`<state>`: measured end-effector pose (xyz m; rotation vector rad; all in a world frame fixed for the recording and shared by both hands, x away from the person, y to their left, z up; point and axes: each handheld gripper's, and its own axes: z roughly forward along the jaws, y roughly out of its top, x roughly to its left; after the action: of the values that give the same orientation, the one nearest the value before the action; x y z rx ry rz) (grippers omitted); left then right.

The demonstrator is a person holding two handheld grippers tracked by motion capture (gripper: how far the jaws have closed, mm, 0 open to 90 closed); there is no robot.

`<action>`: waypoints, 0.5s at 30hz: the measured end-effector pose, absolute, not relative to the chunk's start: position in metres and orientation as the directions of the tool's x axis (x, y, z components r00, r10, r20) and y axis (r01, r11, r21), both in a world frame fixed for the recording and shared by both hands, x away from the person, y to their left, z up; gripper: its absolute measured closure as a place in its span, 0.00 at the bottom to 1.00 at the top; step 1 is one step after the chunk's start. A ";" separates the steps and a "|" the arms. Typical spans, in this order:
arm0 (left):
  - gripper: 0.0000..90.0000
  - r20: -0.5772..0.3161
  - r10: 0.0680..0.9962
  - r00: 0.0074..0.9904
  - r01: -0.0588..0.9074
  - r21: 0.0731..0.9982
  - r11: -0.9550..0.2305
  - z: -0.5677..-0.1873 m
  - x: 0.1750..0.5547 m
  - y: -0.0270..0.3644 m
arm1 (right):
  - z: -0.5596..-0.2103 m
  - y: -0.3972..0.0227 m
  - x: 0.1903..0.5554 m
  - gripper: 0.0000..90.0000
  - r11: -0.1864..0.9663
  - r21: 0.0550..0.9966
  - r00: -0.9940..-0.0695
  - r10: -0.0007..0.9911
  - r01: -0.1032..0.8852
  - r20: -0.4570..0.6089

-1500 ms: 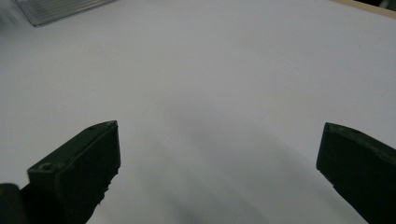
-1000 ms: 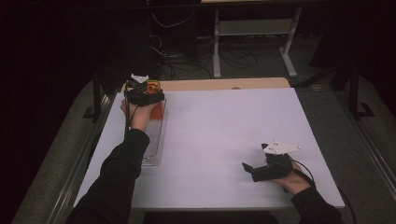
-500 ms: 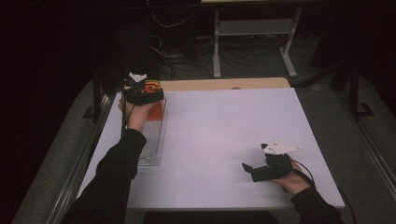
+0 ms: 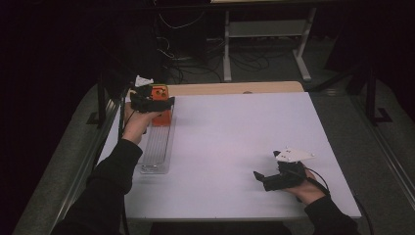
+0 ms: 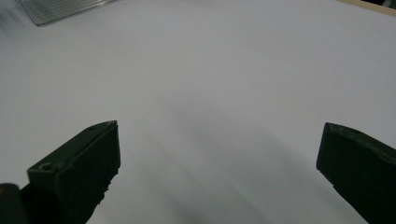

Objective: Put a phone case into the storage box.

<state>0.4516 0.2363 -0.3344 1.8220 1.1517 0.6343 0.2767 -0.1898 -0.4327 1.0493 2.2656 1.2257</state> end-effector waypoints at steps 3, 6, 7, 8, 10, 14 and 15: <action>0.00 -0.034 0.849 0.527 0.435 0.869 -0.235 -0.330 0.439 0.233 | -0.433 -0.191 0.277 0.00 0.354 0.828 -0.661 0.750 0.436 0.028; 0.00 -0.048 0.806 0.589 0.413 0.876 -0.249 -0.327 0.424 0.229 | -0.432 -0.190 0.277 0.00 0.349 0.825 -0.661 0.750 0.444 0.038; 0.00 -0.051 0.793 0.608 0.405 0.878 -0.254 -0.327 0.419 0.228 | -0.432 -0.191 0.277 0.00 0.352 0.829 -0.664 0.747 0.434 0.030; 0.00 -0.051 0.779 0.625 0.396 0.881 -0.260 -0.327 0.414 0.227 | -0.432 -0.190 0.276 0.00 0.349 0.826 -0.663 0.748 0.443 0.040; 0.00 -0.054 0.751 0.659 0.384 0.882 -0.274 -0.328 0.404 0.226 | -0.432 -0.190 0.276 0.00 0.351 0.827 -0.666 0.745 0.439 0.037; 0.00 -0.032 0.709 0.705 0.363 0.875 -0.321 -0.334 0.385 0.224 | -0.431 -0.191 0.276 0.00 0.350 0.827 -0.664 0.747 0.440 0.037; 0.00 -0.030 0.702 0.712 0.362 0.872 -0.331 -0.336 0.381 0.224 | -0.430 -0.191 0.276 0.00 0.349 0.827 -0.665 0.746 0.441 0.040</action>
<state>0.3807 0.2242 -0.3360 1.9479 0.8182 0.4400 0.2761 -0.1909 -0.4304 1.0479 2.2720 1.2309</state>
